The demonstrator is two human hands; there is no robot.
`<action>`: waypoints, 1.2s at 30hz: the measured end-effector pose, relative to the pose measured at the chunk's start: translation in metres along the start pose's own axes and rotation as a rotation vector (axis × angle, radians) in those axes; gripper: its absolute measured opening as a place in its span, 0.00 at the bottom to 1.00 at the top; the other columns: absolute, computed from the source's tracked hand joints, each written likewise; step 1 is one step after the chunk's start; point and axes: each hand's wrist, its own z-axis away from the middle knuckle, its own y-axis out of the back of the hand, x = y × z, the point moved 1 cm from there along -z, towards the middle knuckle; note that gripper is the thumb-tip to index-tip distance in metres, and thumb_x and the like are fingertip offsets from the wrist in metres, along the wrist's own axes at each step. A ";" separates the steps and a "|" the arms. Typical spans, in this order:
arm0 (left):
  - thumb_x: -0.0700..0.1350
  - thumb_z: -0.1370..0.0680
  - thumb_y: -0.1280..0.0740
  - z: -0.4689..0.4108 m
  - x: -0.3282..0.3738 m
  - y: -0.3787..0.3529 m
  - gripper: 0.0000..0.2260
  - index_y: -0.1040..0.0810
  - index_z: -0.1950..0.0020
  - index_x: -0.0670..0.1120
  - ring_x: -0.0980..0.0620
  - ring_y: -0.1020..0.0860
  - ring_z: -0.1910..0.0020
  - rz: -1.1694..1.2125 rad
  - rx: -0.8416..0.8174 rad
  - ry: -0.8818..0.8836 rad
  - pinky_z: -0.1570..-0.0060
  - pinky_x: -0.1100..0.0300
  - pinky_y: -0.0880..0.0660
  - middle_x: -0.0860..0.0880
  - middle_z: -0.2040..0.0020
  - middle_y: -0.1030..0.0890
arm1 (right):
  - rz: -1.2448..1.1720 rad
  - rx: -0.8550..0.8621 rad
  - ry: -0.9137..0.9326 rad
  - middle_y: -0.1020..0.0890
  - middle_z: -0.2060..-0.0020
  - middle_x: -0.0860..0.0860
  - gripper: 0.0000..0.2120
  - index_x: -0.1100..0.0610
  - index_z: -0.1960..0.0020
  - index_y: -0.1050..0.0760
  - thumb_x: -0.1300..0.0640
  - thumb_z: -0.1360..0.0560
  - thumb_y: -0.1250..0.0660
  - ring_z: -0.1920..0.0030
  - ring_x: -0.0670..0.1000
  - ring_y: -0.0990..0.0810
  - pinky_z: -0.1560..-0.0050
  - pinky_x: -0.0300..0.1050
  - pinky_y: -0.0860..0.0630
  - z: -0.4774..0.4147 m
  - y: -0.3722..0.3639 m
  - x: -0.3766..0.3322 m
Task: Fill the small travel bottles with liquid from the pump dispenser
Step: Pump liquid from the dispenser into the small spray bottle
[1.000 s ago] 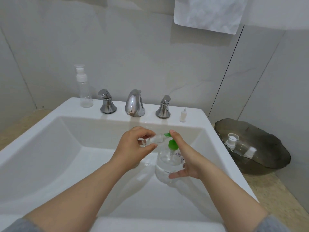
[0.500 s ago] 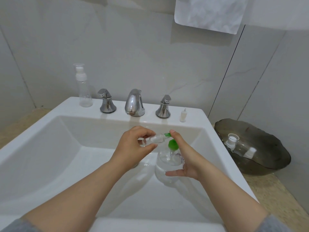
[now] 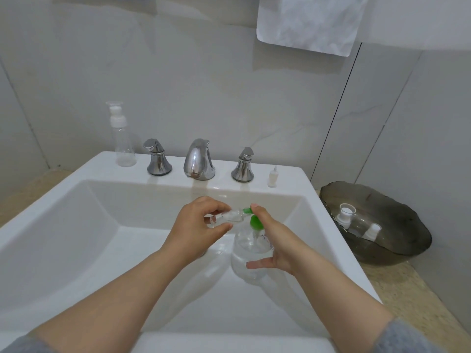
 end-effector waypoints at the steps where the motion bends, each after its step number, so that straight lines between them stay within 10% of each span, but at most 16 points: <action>1: 0.41 0.31 0.24 0.000 0.000 0.000 0.11 0.18 0.51 0.51 0.61 0.23 0.53 0.005 -0.001 0.000 0.49 0.57 0.22 0.57 0.55 0.21 | 0.000 -0.001 -0.003 0.30 0.47 0.43 0.27 0.49 0.33 0.29 0.35 0.26 0.36 0.39 0.52 0.35 0.51 0.64 0.20 0.000 0.000 0.000; 11: 0.41 0.32 0.24 -0.004 0.001 0.001 0.12 0.17 0.50 0.49 0.59 0.22 0.54 0.049 0.031 -0.002 0.49 0.56 0.22 0.56 0.54 0.21 | -0.023 -0.076 -0.037 0.34 0.35 0.46 0.26 0.40 0.39 0.26 0.30 0.33 0.33 0.33 0.52 0.36 0.54 0.65 0.20 -0.001 0.004 -0.004; 24: 0.41 0.32 0.24 -0.004 -0.001 0.000 0.12 0.17 0.50 0.50 0.59 0.23 0.54 0.014 0.030 -0.007 0.49 0.55 0.22 0.56 0.55 0.21 | -0.019 -0.010 -0.028 0.29 0.46 0.43 0.22 0.45 0.38 0.27 0.34 0.27 0.36 0.43 0.53 0.32 0.53 0.66 0.20 -0.005 0.004 -0.003; 36: 0.40 0.31 0.25 0.000 0.003 -0.002 0.11 0.18 0.52 0.52 0.58 0.23 0.55 -0.024 0.018 -0.025 0.50 0.57 0.22 0.56 0.57 0.22 | -0.031 -0.042 -0.028 0.31 0.38 0.46 0.26 0.47 0.37 0.26 0.33 0.28 0.35 0.39 0.53 0.32 0.54 0.64 0.19 -0.004 0.005 0.001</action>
